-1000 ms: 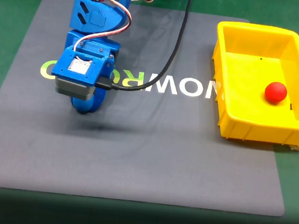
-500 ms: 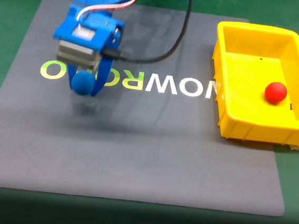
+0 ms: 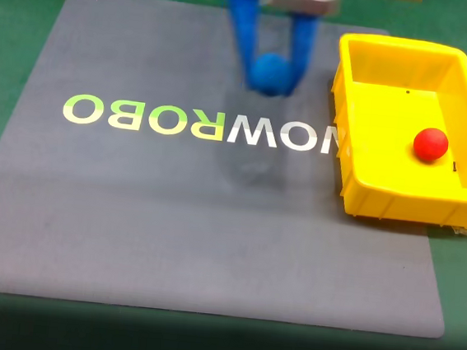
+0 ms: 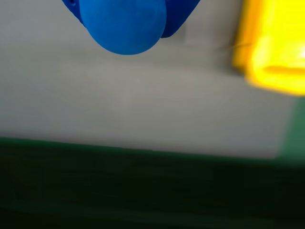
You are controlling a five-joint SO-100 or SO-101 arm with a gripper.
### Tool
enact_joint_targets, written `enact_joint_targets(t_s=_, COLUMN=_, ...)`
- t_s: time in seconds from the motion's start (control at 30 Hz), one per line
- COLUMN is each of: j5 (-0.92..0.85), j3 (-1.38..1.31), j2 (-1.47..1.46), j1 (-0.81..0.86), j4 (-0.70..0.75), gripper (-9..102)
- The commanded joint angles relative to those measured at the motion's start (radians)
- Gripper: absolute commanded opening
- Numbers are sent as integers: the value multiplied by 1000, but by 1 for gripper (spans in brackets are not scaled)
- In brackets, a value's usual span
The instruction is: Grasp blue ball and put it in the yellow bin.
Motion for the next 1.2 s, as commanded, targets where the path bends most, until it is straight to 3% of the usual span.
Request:
enact_joint_targets(t_s=0.0, j5=18, j3=74, j2=166, j1=-98, j4=-2, gripper=0)
enact_joint_targets(t_s=0.53, j5=100, j3=219, j2=295, j1=-423, j4=2, gripper=0)
enact_joint_targets(t_s=1.07, j5=100, j3=224, j2=279, j1=-425, j4=8, gripper=0)
enact_joint_targets(t_s=1.17, j5=100, j3=224, j2=278, j1=-417, j4=14, gripper=15)
